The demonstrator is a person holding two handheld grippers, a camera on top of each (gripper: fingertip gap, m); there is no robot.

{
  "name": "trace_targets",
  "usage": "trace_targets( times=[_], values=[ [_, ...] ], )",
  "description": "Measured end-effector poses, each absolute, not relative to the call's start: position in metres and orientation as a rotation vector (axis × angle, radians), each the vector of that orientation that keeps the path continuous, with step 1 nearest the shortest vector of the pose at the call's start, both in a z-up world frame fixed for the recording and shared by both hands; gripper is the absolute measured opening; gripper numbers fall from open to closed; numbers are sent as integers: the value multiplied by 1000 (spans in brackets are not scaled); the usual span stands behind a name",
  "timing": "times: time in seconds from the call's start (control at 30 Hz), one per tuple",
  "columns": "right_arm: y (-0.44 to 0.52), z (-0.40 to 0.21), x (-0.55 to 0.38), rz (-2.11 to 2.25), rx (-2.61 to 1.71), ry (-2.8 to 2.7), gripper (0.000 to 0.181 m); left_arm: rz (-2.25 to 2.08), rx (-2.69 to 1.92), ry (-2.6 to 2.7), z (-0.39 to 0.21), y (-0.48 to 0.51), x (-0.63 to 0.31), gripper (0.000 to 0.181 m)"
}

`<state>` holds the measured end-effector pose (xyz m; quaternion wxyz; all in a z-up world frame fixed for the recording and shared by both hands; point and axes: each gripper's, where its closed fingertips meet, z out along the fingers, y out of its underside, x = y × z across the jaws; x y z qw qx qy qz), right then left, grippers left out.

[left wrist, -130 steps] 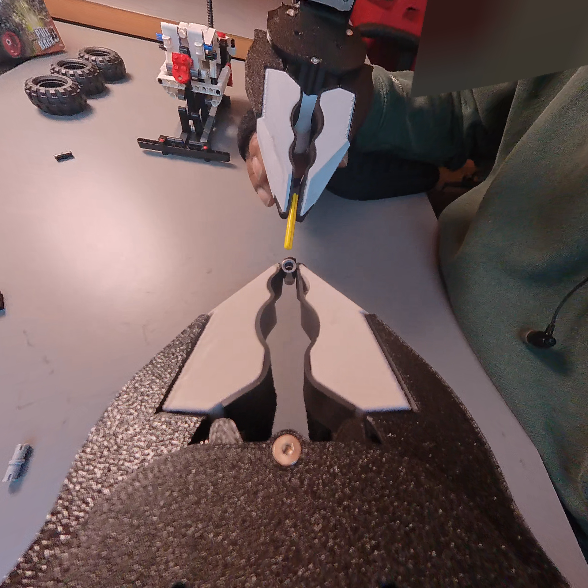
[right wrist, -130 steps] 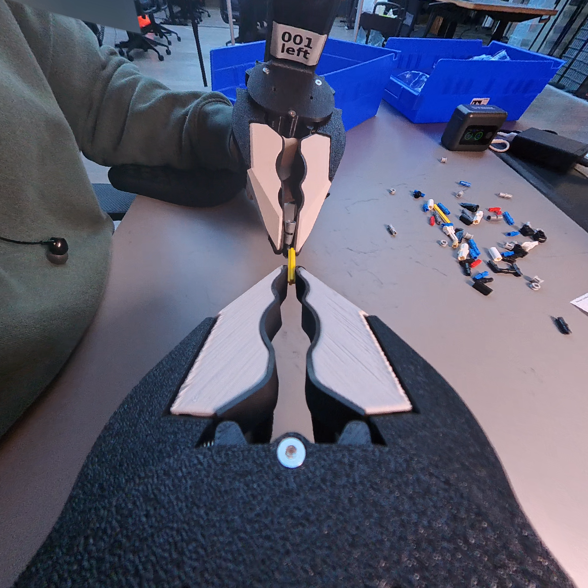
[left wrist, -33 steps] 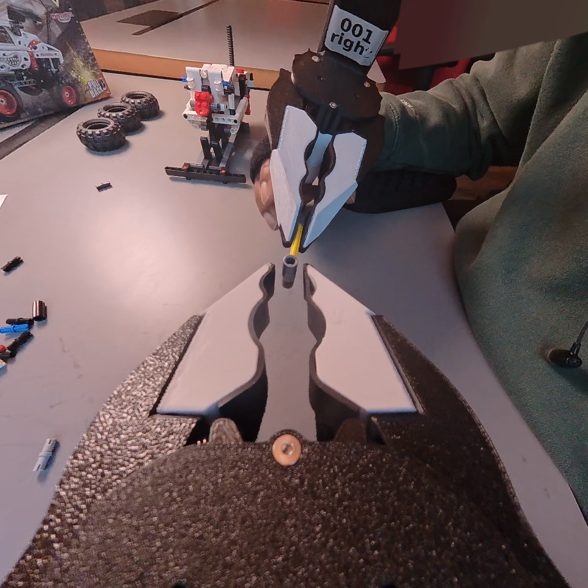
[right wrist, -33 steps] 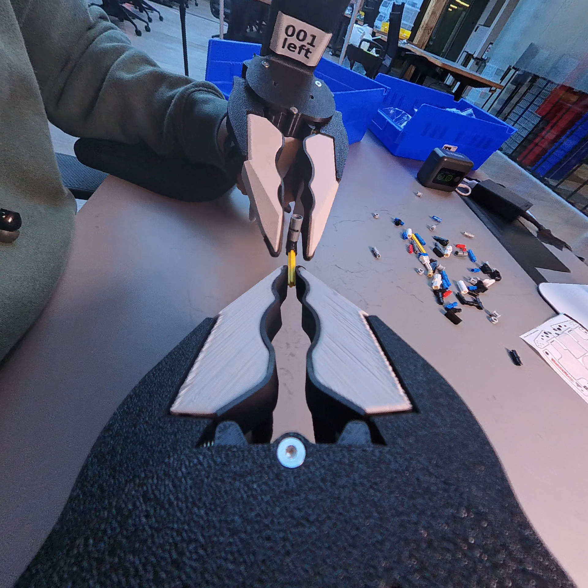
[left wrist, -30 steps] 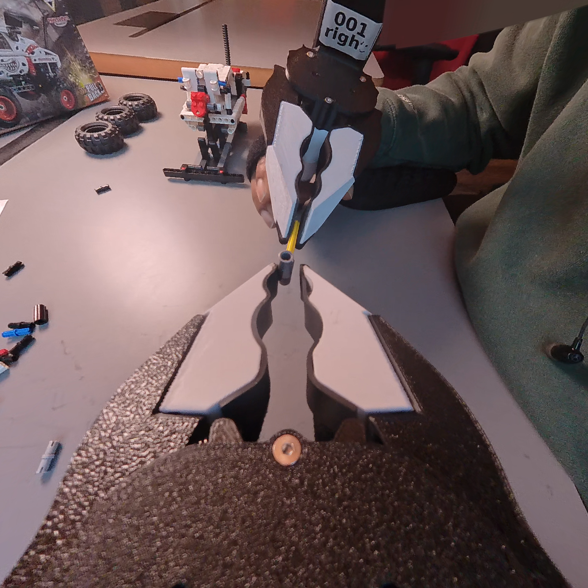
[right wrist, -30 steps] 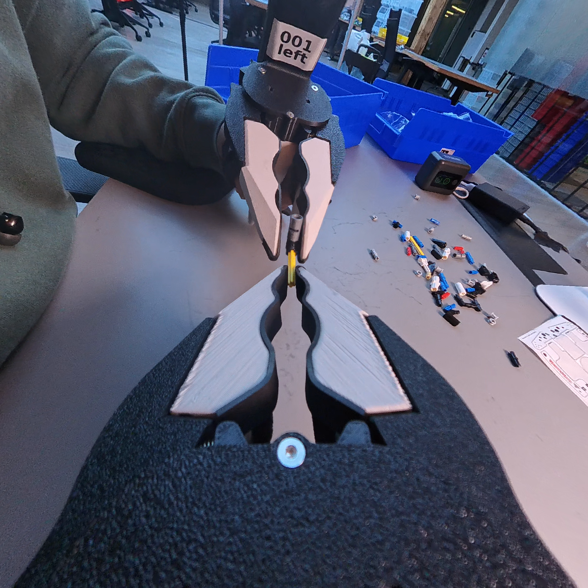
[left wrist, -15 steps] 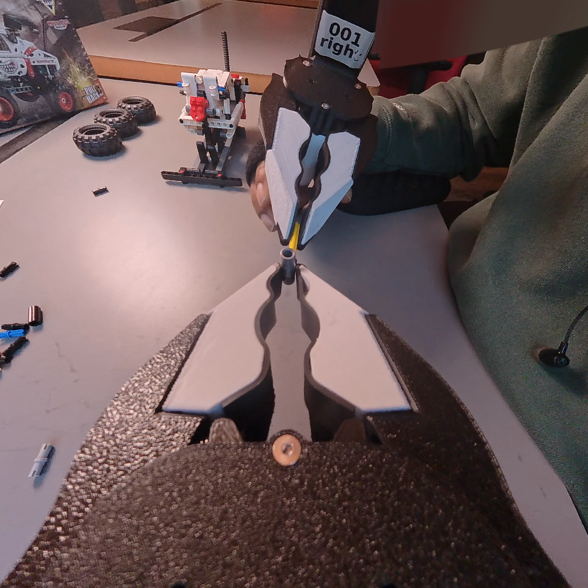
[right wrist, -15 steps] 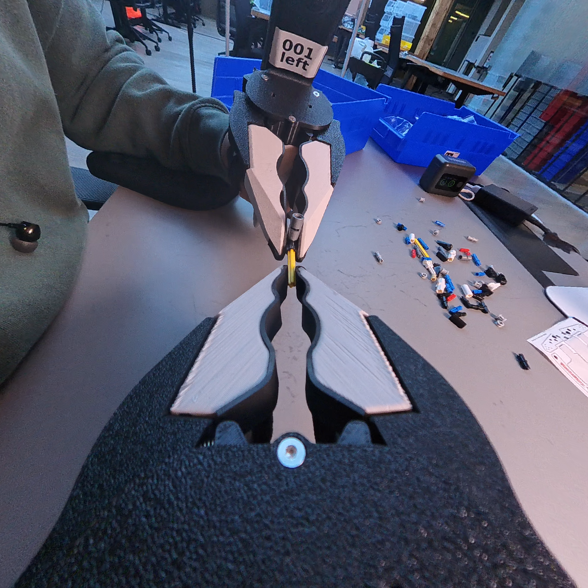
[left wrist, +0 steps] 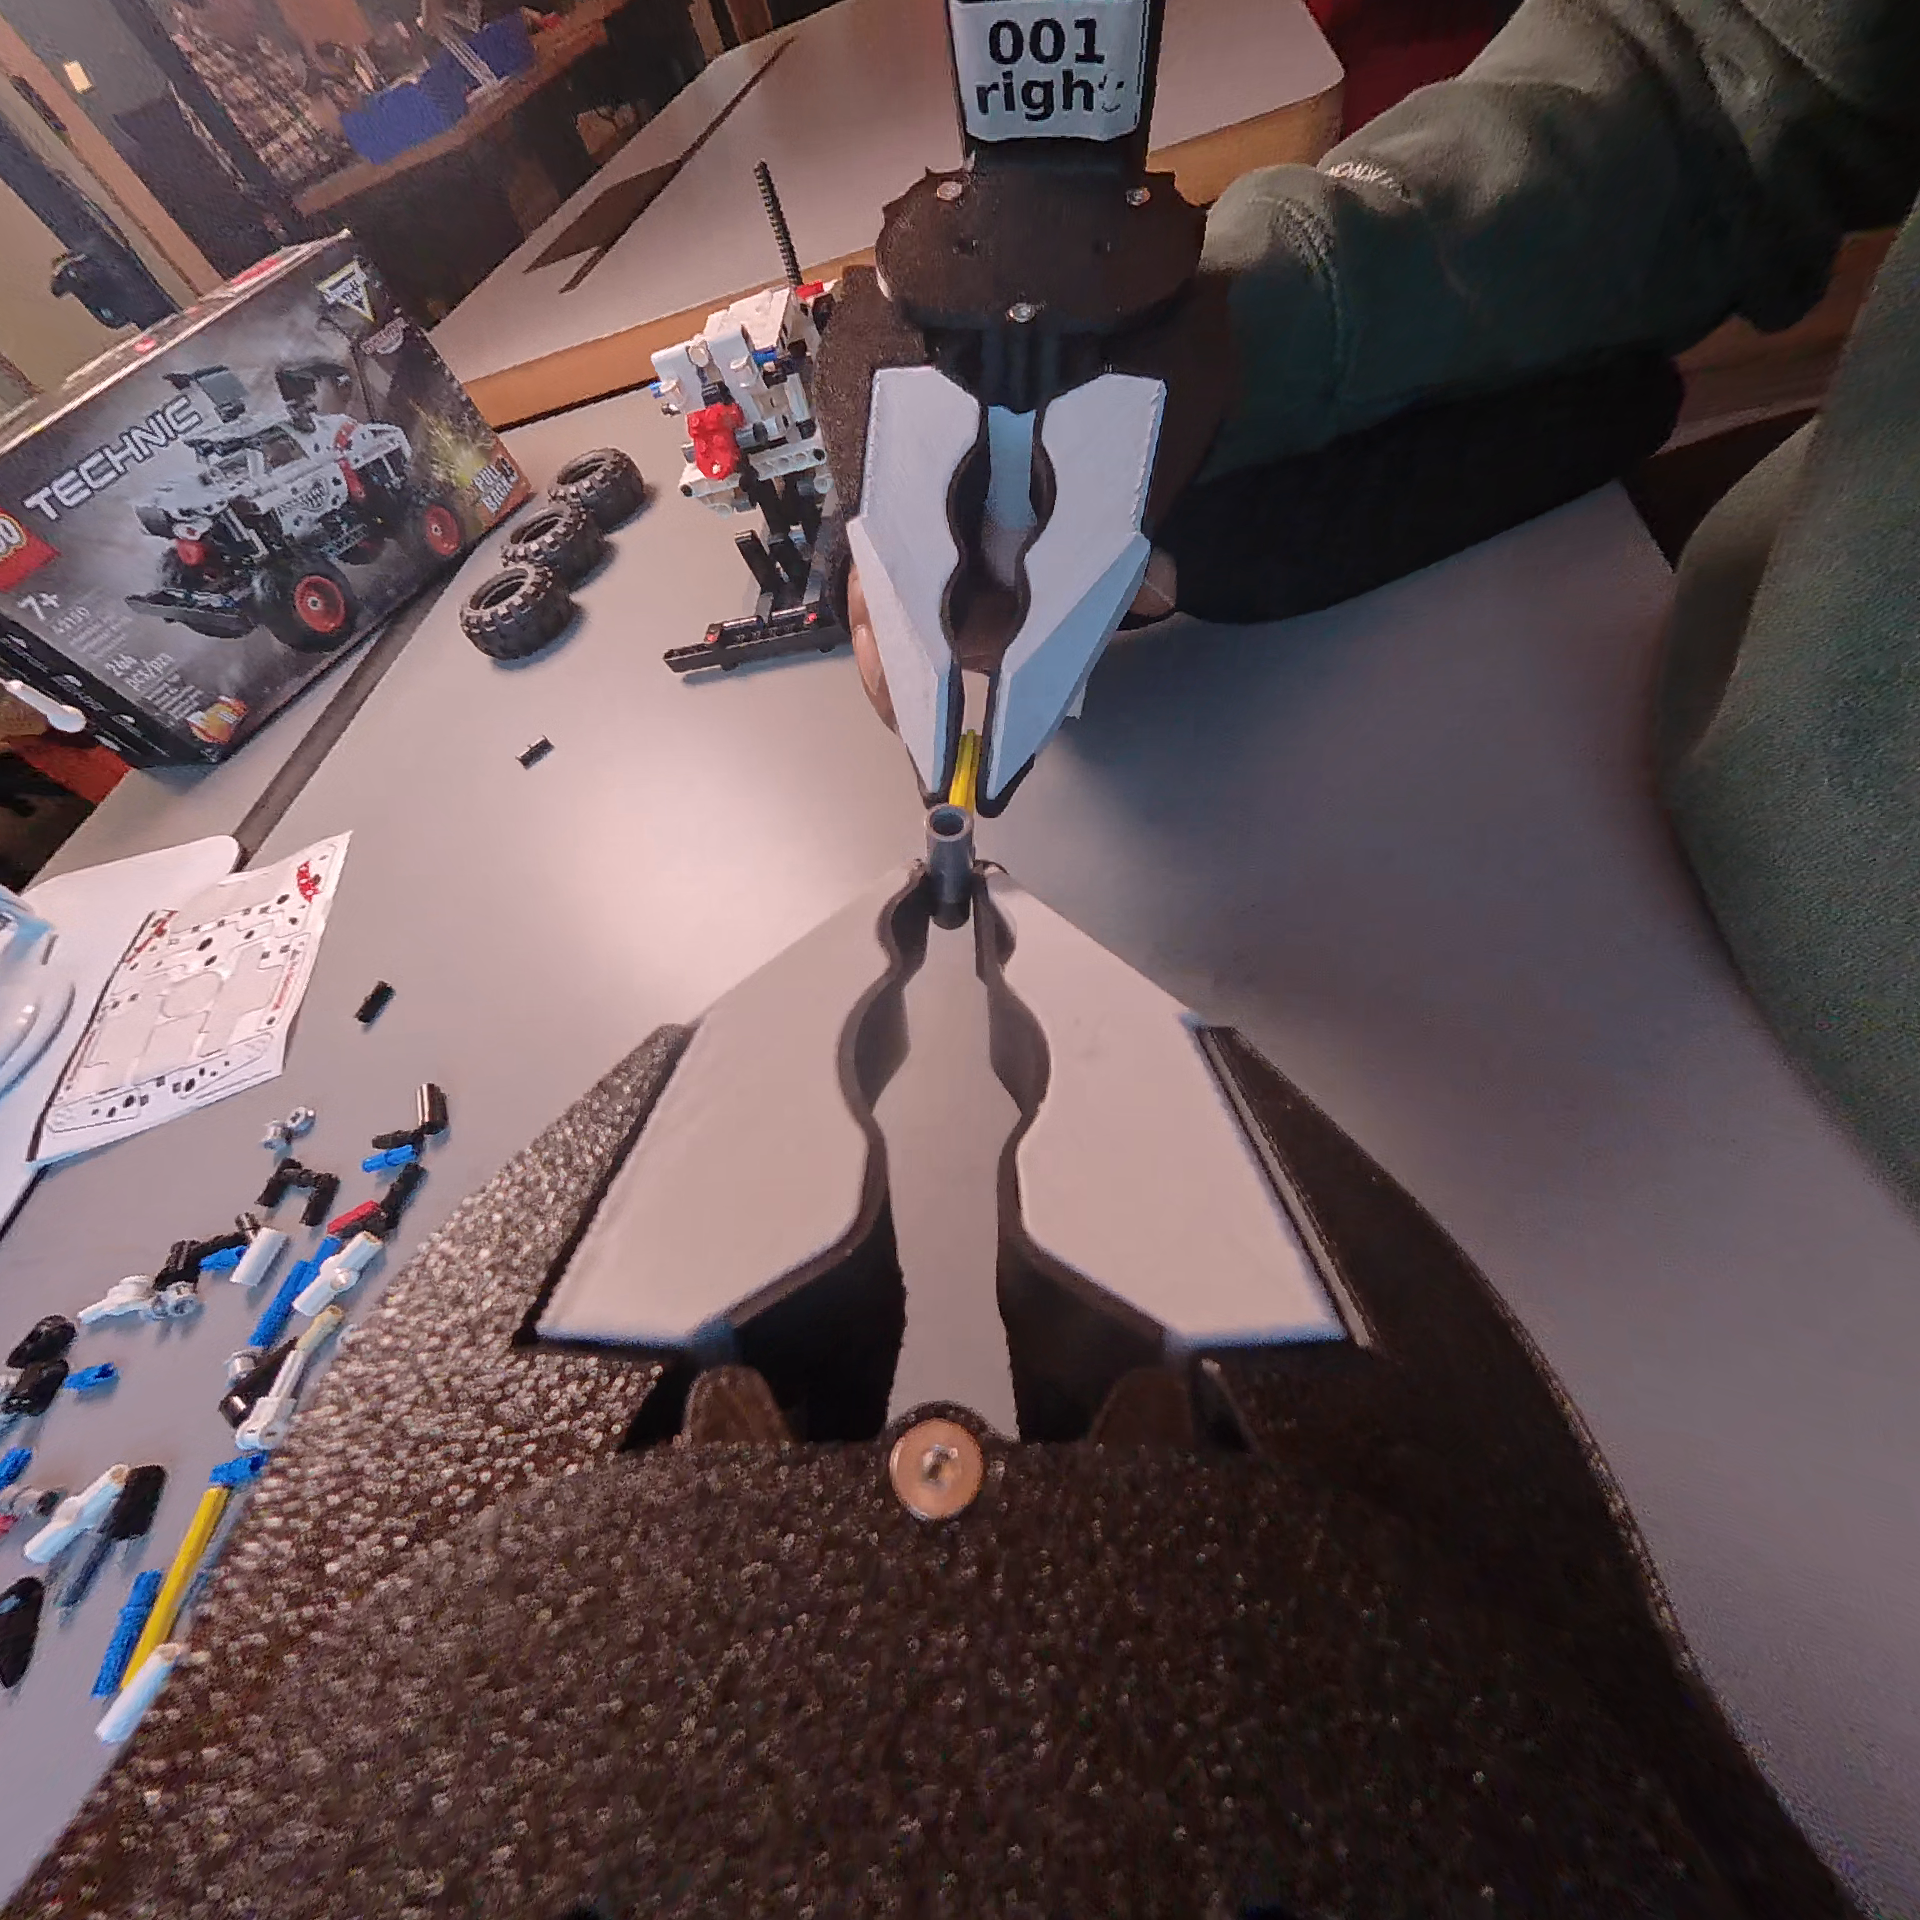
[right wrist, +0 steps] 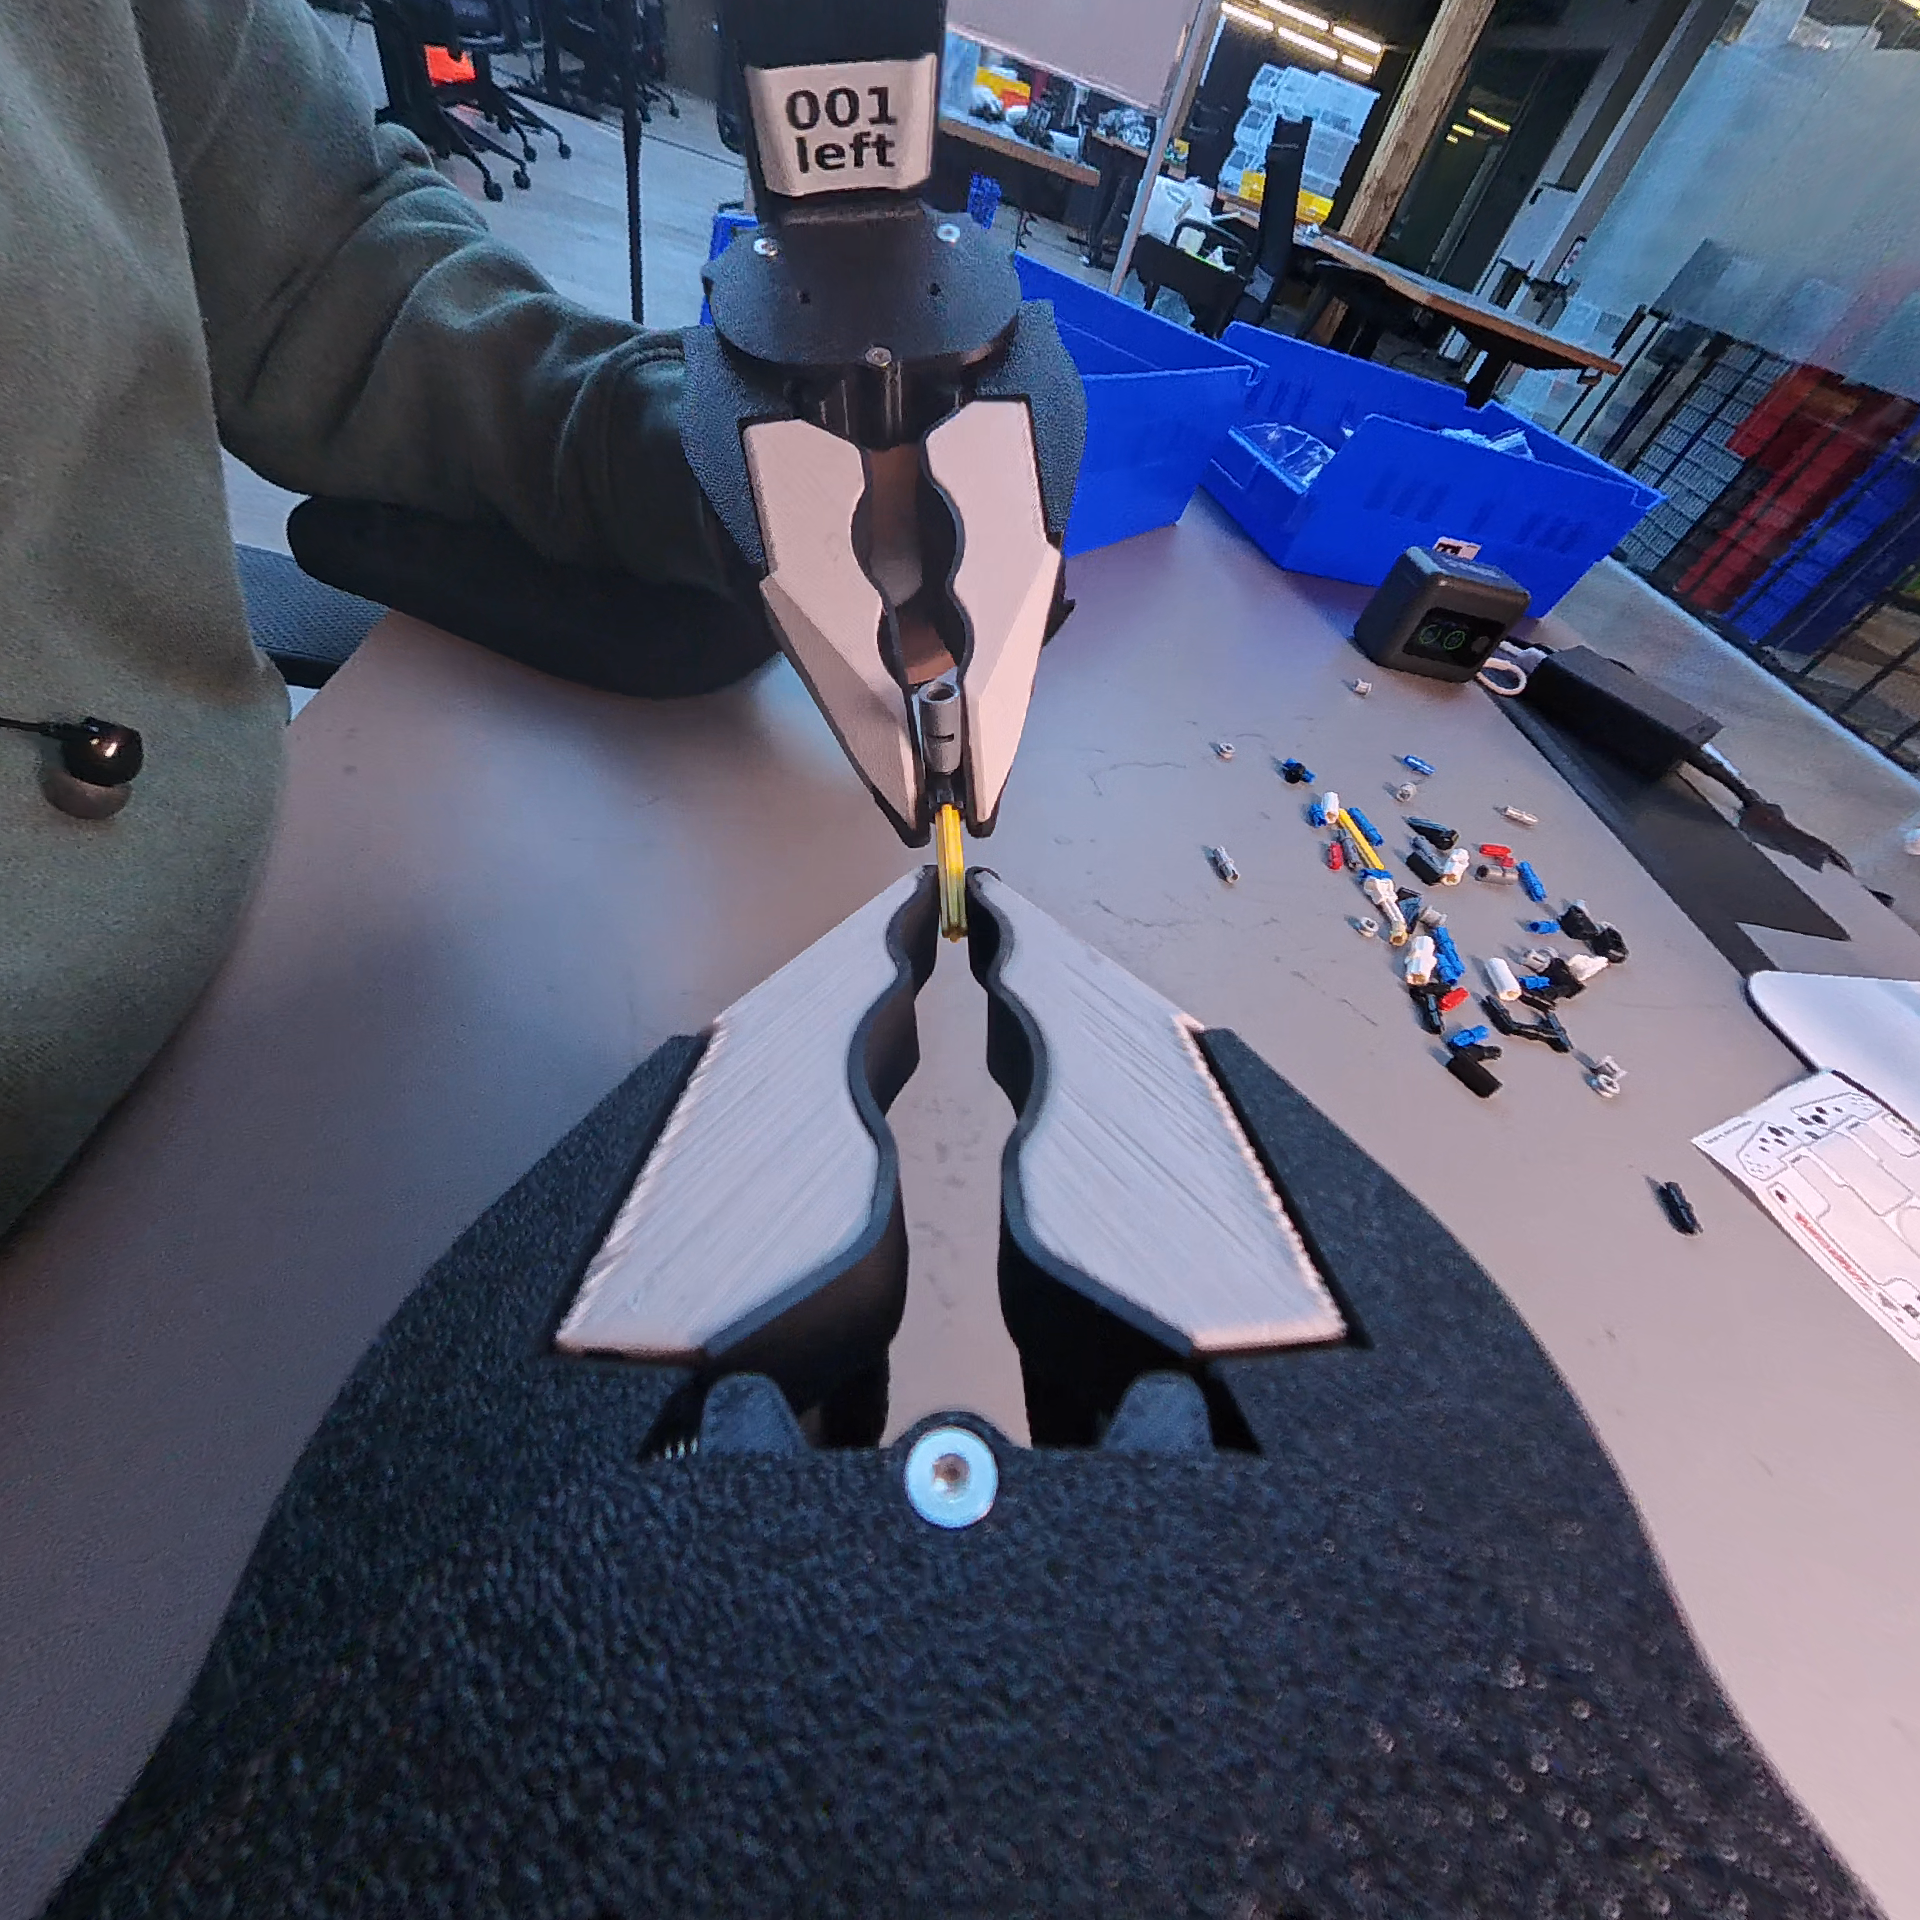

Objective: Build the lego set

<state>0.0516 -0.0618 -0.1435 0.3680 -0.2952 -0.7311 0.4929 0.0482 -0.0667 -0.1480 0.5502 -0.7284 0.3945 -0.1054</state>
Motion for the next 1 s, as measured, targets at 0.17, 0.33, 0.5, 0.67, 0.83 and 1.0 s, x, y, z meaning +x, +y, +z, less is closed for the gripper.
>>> trace_targets(
  times=[0.17, 0.33, 0.5, 0.67, 0.83, 1.0],
  values=[
    [-62, -146, 51, 1252, -753, -1885, 5, -172, -1710, 977, -150, -67, 48, 7],
    [-63, -146, 51, 1252, -745, -1883, 5, -195, -1704, 977, -150, -68, 48, 7],
    [-64, -138, 52, 1288, -737, -1849, 5, -303, -1672, 929, -142, -70, 51, 7],
    [-66, -130, 53, 1310, -722, -1826, 6, -342, -1645, 913, -136, -72, 52, 7],
    [-64, -135, 52, 1289, -737, -1838, 11, -374, -1666, 893, -138, -71, 47, 7],
    [-60, -137, 50, 1256, -752, -1840, 5, -412, -1682, 878, -142, -70, 46, 7]
  ],
)
